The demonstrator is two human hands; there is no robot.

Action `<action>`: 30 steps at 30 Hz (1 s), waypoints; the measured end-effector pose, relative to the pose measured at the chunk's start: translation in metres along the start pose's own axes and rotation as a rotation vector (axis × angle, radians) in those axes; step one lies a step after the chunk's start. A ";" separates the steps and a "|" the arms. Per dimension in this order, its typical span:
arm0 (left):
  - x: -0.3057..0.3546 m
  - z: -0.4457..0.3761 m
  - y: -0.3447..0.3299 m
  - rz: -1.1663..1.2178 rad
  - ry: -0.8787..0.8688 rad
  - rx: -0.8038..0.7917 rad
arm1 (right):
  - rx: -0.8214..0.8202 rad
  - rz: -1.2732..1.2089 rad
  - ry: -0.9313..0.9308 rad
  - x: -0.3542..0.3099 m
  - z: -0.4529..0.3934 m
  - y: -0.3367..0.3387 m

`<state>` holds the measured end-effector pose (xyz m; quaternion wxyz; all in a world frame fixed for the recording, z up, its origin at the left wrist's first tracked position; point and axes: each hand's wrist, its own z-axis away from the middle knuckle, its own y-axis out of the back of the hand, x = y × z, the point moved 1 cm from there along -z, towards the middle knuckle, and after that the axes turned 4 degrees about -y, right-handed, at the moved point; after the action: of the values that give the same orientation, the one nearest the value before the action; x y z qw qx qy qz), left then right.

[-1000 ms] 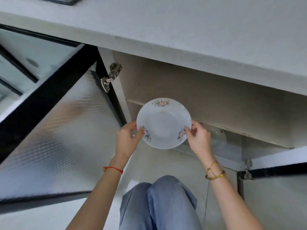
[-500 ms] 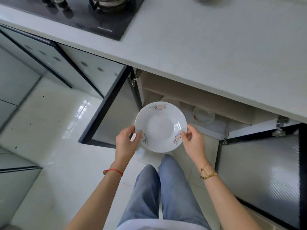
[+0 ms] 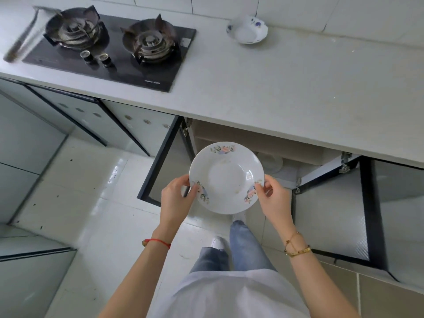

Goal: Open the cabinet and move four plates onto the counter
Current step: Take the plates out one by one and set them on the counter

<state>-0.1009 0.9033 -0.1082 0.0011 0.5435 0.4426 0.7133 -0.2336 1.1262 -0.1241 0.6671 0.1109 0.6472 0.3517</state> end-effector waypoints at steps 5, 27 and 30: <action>0.017 -0.017 -0.003 0.031 -0.056 -0.012 | 0.059 -0.030 -0.020 -0.006 -0.004 0.018; 0.176 -0.282 -0.184 0.095 -0.186 -0.122 | 0.194 -0.016 0.003 0.035 -0.303 0.165; 0.196 -0.323 -0.210 0.091 -0.185 -0.123 | 0.195 -0.009 -0.005 0.040 -0.354 0.180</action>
<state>-0.5320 0.9221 -0.0947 0.0428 0.6254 0.3707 0.6853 -0.6295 1.1731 -0.0958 0.6564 0.1733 0.6773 0.2836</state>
